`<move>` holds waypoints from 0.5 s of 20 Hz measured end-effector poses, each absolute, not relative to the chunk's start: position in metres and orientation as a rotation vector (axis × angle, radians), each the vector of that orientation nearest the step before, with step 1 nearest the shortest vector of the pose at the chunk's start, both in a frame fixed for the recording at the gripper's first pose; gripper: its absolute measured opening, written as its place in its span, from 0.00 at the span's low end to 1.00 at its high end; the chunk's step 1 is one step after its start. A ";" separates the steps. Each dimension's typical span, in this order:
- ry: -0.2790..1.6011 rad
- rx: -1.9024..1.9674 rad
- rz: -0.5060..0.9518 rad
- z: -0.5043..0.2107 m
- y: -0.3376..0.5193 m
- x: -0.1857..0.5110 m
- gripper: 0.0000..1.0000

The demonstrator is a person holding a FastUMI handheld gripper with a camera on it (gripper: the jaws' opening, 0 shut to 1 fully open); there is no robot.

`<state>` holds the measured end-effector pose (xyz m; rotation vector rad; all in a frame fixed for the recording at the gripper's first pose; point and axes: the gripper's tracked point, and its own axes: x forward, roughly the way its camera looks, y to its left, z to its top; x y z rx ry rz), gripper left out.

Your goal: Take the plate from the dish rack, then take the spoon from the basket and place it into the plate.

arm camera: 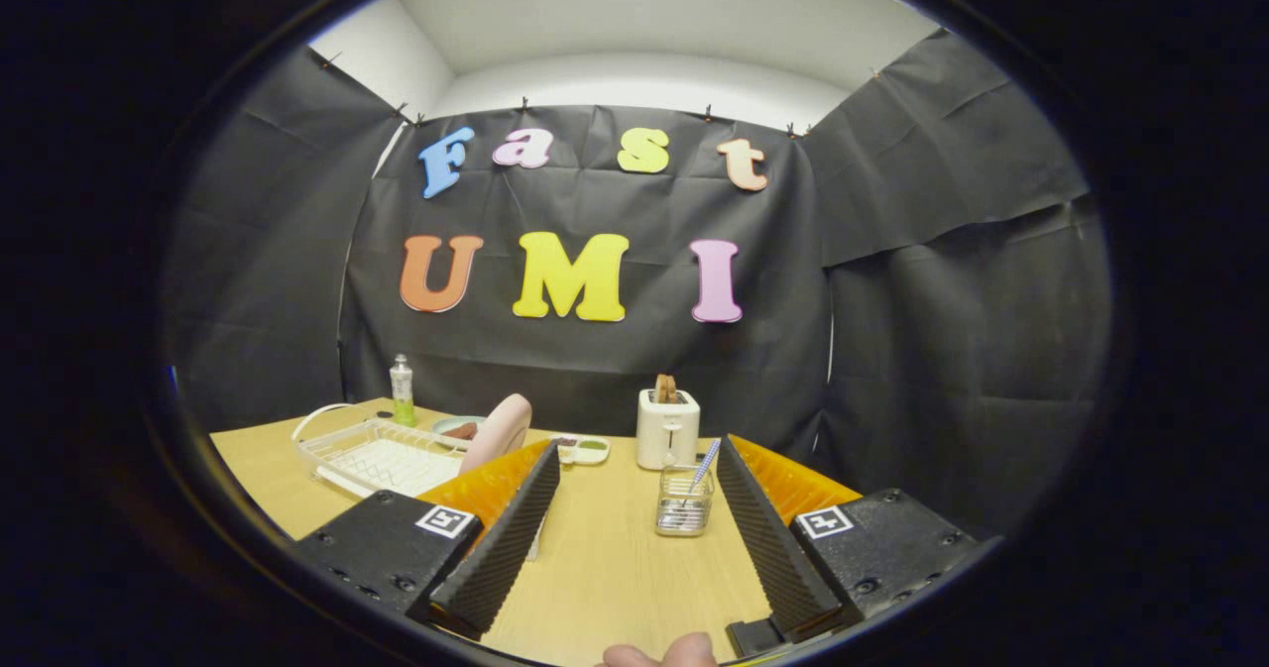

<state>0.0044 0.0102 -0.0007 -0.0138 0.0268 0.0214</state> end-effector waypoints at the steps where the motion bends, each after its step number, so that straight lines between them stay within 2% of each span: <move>1: 0.026 -0.016 0.022 0.000 0.009 0.004 1.00; 10: 0.062 -0.018 0.094 0.024 0.026 0.028 1.00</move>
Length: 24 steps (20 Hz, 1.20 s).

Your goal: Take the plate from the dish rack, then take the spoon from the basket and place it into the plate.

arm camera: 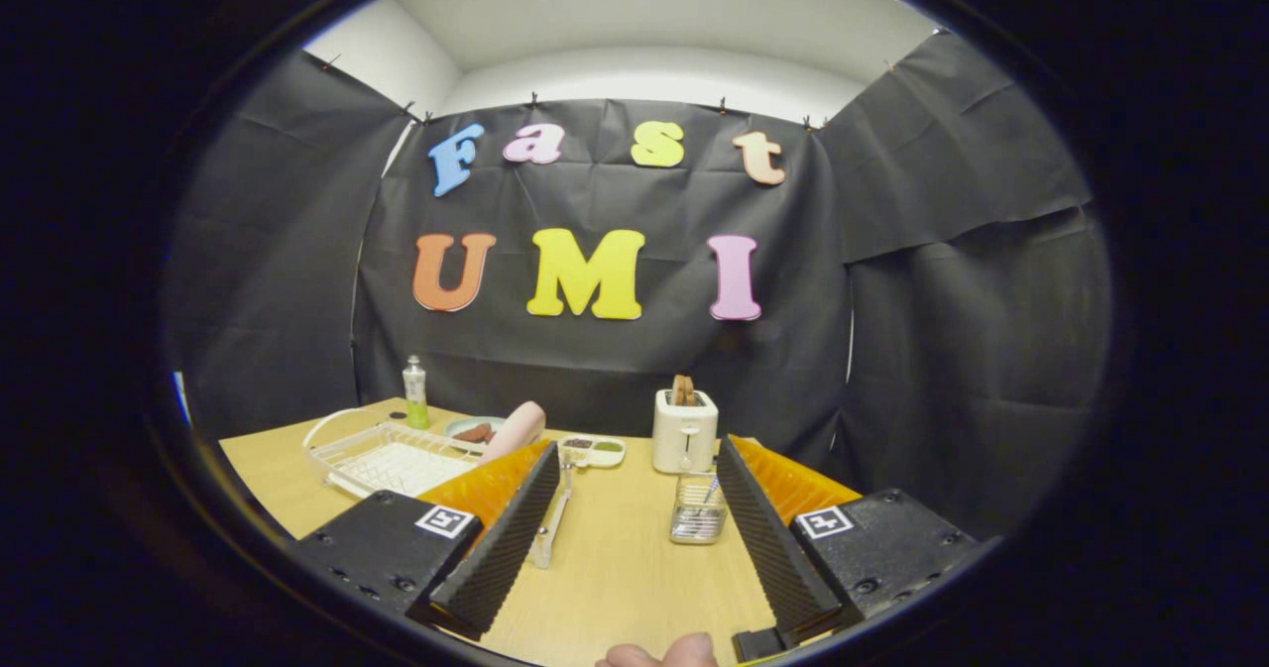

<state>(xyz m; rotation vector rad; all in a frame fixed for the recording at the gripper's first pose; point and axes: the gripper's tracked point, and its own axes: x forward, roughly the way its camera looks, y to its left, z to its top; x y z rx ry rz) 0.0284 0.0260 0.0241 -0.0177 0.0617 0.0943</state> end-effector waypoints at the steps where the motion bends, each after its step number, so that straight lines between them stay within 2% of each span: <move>1: 0.077 -0.021 0.114 0.028 0.031 0.035 1.00; 11: 0.284 -0.048 0.274 0.087 0.107 0.118 1.00; 15: 0.461 -0.059 0.314 0.072 0.141 0.156 1.00; 24: 0.792 0.032 0.294 -0.003 0.180 0.230 1.00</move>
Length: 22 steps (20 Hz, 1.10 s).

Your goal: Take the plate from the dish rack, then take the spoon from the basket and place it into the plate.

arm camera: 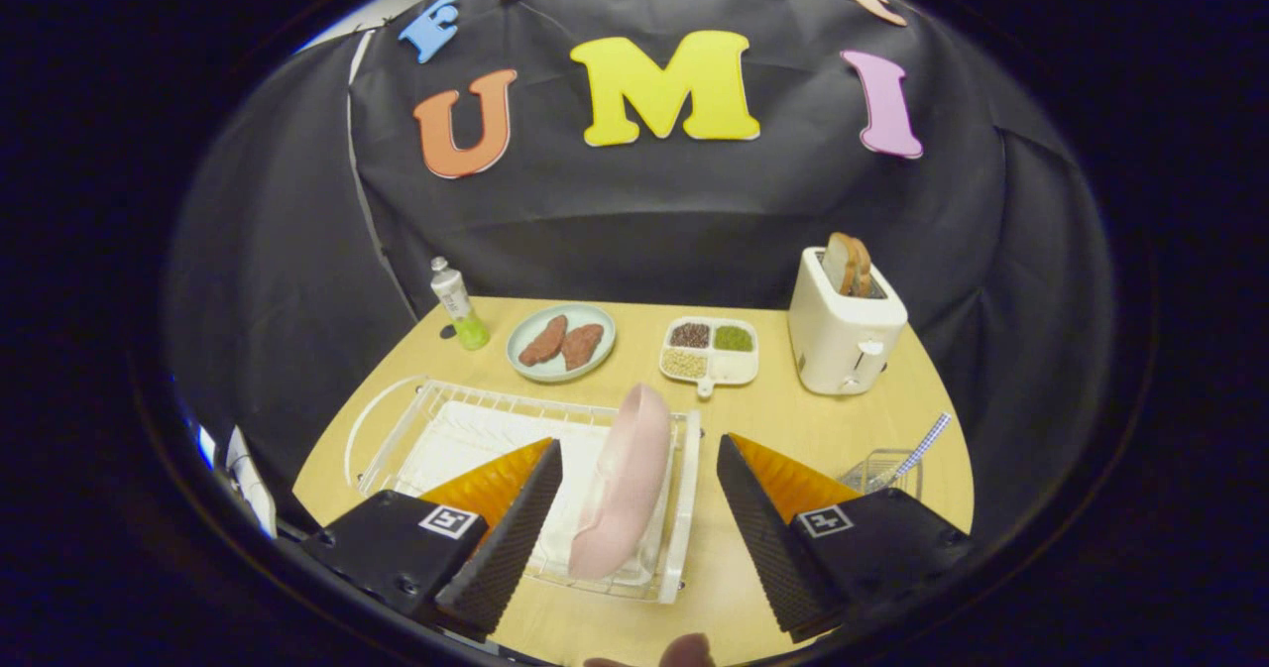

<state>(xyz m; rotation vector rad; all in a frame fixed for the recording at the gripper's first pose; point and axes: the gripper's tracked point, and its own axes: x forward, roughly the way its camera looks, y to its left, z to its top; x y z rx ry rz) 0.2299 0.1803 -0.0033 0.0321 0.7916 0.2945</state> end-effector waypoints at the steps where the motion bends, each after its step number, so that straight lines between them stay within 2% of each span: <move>1: 0.826 0.044 0.293 -0.013 0.185 0.234 0.99; 4: 0.927 0.085 0.276 -0.041 0.193 0.241 0.95; 6: 0.980 0.099 0.263 -0.055 0.196 0.241 0.89; 10: 1.053 0.105 0.202 -0.070 0.193 0.240 0.65; 11: 1.064 0.109 0.195 -0.070 0.193 0.240 0.52; 12: 1.079 0.120 0.200 -0.070 0.196 0.239 0.46; 17: 1.102 0.088 0.112 -0.062 0.190 0.238 0.41; 22: 1.007 -0.071 0.014 -0.029 0.175 0.246 0.38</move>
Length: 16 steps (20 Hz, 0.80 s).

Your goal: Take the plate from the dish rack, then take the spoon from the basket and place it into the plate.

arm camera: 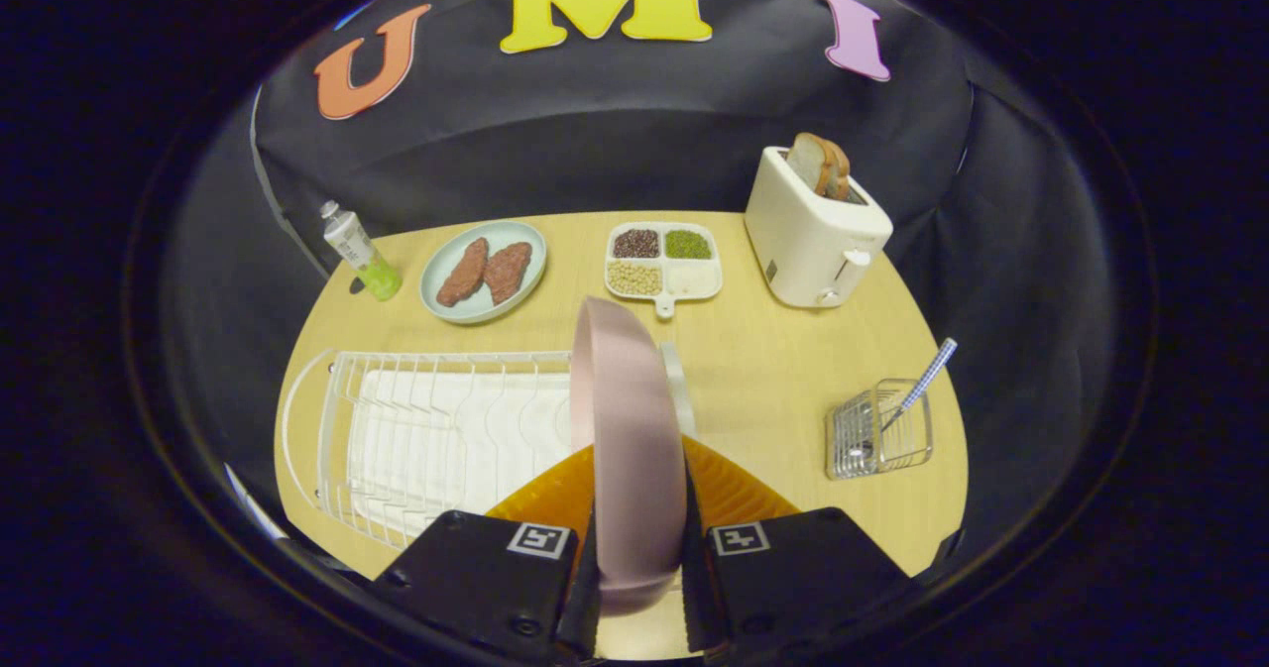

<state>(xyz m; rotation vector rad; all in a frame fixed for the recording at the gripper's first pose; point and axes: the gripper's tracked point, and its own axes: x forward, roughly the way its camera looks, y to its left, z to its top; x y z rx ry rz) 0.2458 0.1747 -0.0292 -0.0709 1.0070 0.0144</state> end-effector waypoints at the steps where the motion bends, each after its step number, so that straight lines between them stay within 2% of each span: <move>1: 0.994 -0.075 0.020 -0.022 0.175 0.244 0.37; 5: 0.955 -0.020 0.077 -0.001 0.173 0.221 0.33; 9: 0.922 0.099 0.176 0.003 0.162 0.169 0.33; 16: 0.897 0.317 0.276 -0.057 0.129 0.060 0.33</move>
